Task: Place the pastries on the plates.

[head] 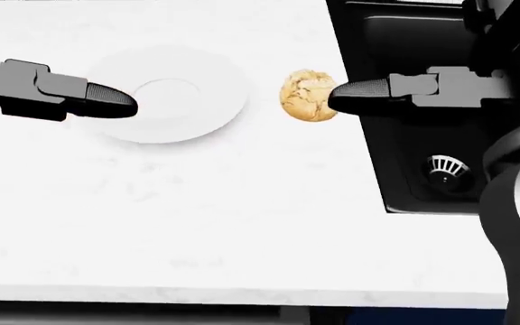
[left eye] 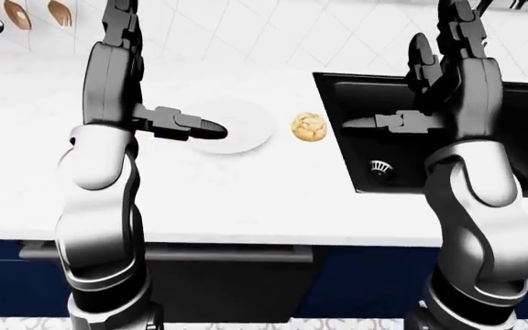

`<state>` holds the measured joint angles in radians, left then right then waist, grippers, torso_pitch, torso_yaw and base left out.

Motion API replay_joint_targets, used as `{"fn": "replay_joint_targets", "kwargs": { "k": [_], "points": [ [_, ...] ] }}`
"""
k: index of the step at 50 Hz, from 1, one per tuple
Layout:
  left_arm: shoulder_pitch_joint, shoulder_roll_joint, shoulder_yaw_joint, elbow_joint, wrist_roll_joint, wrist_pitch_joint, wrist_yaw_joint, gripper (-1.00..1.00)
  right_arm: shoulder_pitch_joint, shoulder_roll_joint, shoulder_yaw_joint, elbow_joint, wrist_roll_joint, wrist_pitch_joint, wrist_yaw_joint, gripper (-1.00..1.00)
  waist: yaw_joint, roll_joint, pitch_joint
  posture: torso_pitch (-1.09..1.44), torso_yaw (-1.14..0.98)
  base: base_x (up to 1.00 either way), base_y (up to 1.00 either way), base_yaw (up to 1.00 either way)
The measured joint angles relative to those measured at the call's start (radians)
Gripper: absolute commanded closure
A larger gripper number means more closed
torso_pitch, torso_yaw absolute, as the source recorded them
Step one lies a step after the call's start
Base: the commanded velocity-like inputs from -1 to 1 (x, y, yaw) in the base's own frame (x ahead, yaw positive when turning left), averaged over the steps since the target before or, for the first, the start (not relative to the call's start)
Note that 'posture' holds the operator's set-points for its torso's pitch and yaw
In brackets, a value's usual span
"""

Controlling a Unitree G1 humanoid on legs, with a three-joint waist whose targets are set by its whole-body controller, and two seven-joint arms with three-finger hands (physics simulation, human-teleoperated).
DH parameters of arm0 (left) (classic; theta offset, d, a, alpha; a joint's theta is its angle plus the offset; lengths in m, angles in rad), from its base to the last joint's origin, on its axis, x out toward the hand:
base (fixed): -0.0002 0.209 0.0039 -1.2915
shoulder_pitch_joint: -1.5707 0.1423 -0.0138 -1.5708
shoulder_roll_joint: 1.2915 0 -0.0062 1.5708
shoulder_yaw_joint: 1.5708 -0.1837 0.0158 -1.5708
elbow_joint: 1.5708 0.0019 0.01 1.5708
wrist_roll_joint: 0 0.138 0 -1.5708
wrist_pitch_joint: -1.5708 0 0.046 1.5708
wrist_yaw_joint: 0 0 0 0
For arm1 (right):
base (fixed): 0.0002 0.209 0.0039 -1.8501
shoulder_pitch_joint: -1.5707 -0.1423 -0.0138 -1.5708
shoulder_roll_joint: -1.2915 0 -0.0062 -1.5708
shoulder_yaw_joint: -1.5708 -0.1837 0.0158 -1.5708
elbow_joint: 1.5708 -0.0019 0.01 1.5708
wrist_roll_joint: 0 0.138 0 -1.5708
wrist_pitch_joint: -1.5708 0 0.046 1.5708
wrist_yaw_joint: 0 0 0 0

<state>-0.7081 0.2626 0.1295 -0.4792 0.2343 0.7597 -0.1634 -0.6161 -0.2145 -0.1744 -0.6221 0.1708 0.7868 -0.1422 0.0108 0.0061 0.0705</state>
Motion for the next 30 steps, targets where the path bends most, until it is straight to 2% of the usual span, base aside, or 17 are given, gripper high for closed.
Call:
{"fn": "replay_joint_targets", "kwargs": {
  "k": [2, 4, 5, 6, 8, 10, 12, 13, 14, 17, 22, 26, 29, 30],
  "points": [
    [0.003, -0.001, 0.000, 0.010, 0.002, -0.002, 0.001, -1.00, 0.003, -0.001, 0.006, 0.007, 0.008, -0.001, -0.004, -1.00, -0.006, -0.007, -0.012, 0.00, 0.00, 0.45, -0.49, 0.00],
    [-0.010, 0.000, -0.005, 0.016, 0.002, -0.001, -0.001, -1.00, 0.001, -0.008, 0.003, 0.009, 0.015, 0.002, -0.007, -1.00, -0.035, -0.032, -0.023, 0.00, 0.00, 0.49, -0.45, 0.00],
    [-0.013, -0.002, -0.008, 0.006, 0.003, -0.004, -0.002, -1.00, -0.001, -0.012, -0.003, 0.006, 0.017, 0.000, -0.008, -1.00, -0.033, -0.018, -0.020, 0.00, 0.00, 0.23, 0.00, 0.00],
    [-0.008, -0.006, -0.013, -0.005, 0.002, -0.006, -0.004, -1.00, 0.005, -0.015, -0.009, -0.001, 0.018, -0.001, -0.010, -1.00, -0.032, 0.008, -0.014, 0.00, 0.00, 0.00, 0.00, 0.00],
    [-0.020, -0.001, -0.016, -0.015, 0.002, -0.007, -0.009, -1.00, -0.003, -0.021, -0.012, -0.006, 0.015, -0.006, -0.015, -1.00, -0.024, 0.022, -0.001, 0.00, 0.00, 0.00, 0.00, 0.00],
    [-0.027, 0.003, -0.011, 0.002, 0.005, -0.007, -0.010, -1.00, -0.015, -0.016, -0.006, 0.009, 0.019, -0.007, -0.016, -1.00, -0.030, 0.039, -0.001, 0.00, 0.00, 0.00, 0.00, 0.00],
    [-0.015, 0.004, -0.003, 0.024, 0.009, 0.002, -0.011, -1.00, 0.002, -0.004, 0.011, 0.015, 0.028, -0.001, -0.015, -1.00, -0.007, 0.042, 0.020, 0.00, 0.00, 0.00, 0.00, 0.00],
    [-0.012, 0.004, 0.000, 0.033, 0.011, 0.010, -0.011, -1.00, 0.005, -0.003, 0.016, 0.023, 0.035, 0.008, -0.014, -1.00, 0.000, 0.041, 0.020, 0.00, 0.00, 0.00, 0.00, 0.00],
    [-0.013, 0.004, 0.002, 0.036, 0.014, 0.016, -0.011, -1.00, 0.005, -0.004, 0.017, 0.029, 0.041, 0.014, -0.014, -1.00, 0.001, 0.033, 0.018, 0.00, 0.00, 0.00, 0.00, 0.00],
    [-0.016, 0.003, -0.002, 0.015, 0.017, 0.010, -0.012, -1.00, 0.005, -0.011, 0.003, 0.022, 0.047, 0.015, -0.021, -1.00, -0.003, -0.012, 0.013, 0.00, 0.00, 0.00, 0.00, 0.00],
    [-0.005, 0.001, -0.001, 0.000, 0.018, -0.016, -0.012, -1.00, 0.001, -0.014, 0.003, -0.006, 0.038, -0.017, -0.030, -1.00, 0.011, -0.068, -0.014, 0.00, 0.00, 0.04, 0.00, 0.00],
    [0.022, -0.009, -0.014, 0.016, 0.014, -0.006, -0.019, -1.00, 0.021, -0.009, 0.006, 0.020, 0.031, -0.014, -0.027, -1.00, -0.009, -0.014, -0.010, 0.00, 0.00, 0.10, 0.00, 0.00],
    [0.008, -0.002, -0.008, -0.008, 0.012, -0.016, -0.020, -1.00, 0.011, -0.011, 0.000, 0.011, 0.022, -0.020, -0.029, -1.00, -0.016, 0.010, -0.024, 0.00, 0.00, 0.00, 0.00, 0.00],
    [0.011, 0.000, -0.004, -0.012, 0.013, -0.023, -0.018, -1.00, 0.014, -0.008, 0.004, 0.008, 0.019, -0.024, -0.028, -1.00, -0.016, 0.005, -0.024, 0.00, 0.00, 0.00, 0.00, 0.00]
  ]
}}
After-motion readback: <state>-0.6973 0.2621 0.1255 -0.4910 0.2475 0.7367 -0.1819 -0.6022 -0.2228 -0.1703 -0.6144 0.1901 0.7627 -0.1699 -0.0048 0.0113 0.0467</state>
